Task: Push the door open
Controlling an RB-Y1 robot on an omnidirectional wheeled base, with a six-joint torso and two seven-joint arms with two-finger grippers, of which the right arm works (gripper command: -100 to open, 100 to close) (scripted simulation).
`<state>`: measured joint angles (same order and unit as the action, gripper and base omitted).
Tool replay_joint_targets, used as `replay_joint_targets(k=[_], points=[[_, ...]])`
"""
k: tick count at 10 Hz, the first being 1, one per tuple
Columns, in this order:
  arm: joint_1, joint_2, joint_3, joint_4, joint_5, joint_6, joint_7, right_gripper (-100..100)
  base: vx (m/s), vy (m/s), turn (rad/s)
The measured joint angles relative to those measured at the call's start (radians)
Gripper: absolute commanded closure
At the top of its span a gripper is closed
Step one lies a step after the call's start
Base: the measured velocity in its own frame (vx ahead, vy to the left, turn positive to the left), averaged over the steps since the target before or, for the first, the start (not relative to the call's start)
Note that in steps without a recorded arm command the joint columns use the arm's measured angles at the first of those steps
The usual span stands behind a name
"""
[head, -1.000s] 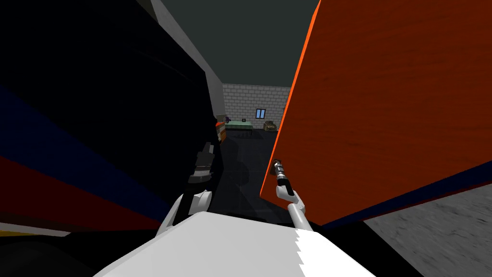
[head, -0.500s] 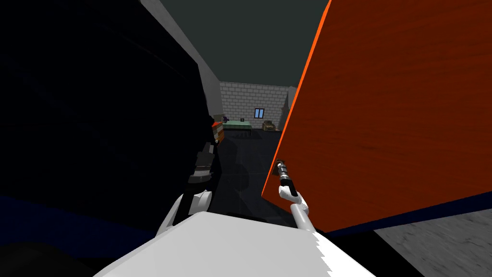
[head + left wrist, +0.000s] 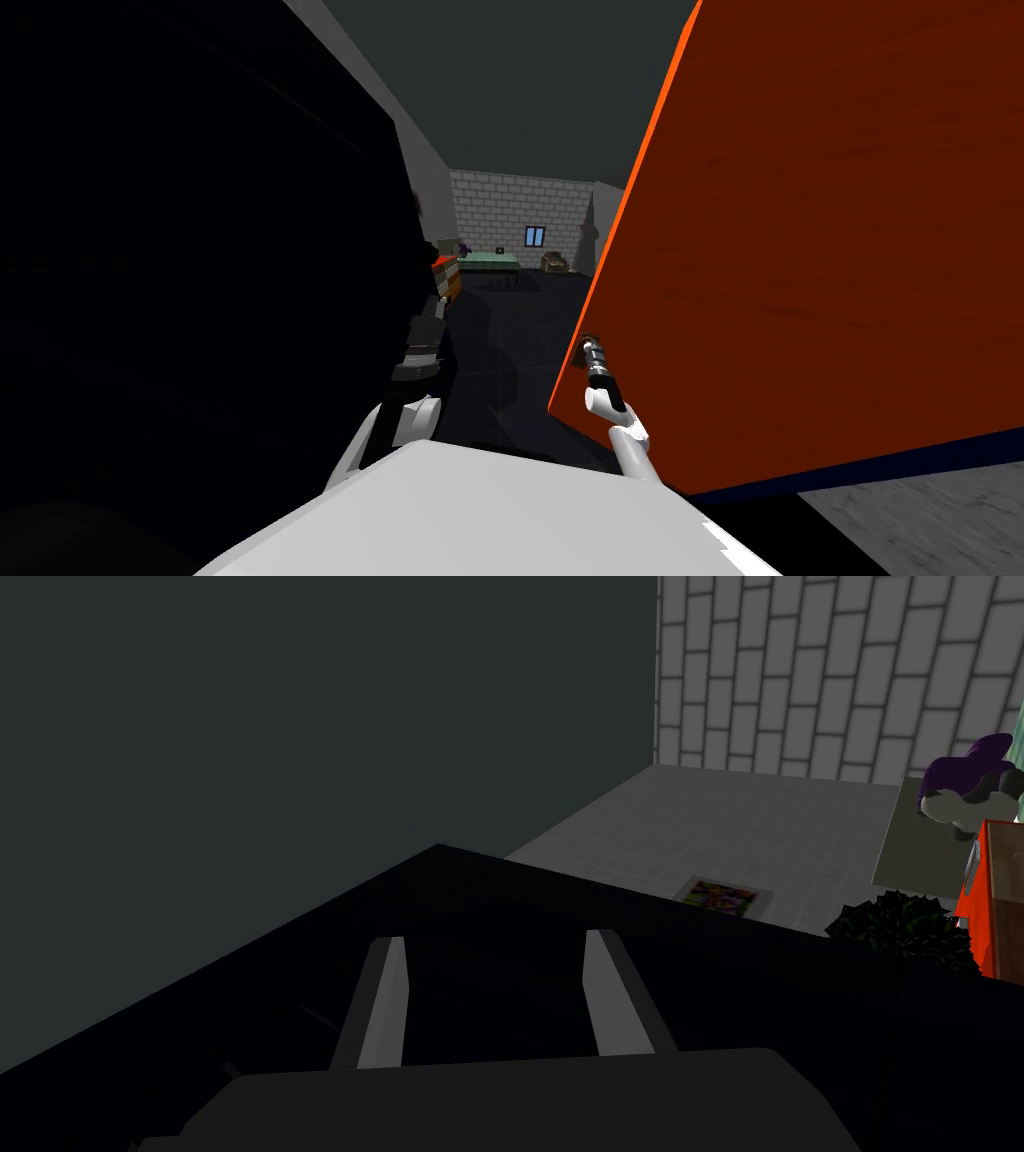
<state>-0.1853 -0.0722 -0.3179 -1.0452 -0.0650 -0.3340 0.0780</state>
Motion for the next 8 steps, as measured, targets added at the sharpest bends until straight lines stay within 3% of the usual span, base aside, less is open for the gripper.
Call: replay_joint_targets(k=[2,8], points=[[-0.004,-0.009,-0.025,0.005,-0.008,0.002,-0.001,100,0.191,0.061,-0.060],[0.008,0.000,-0.110,-0.018,-0.021,0.010,0.018,100,0.191,0.096,-0.092]])
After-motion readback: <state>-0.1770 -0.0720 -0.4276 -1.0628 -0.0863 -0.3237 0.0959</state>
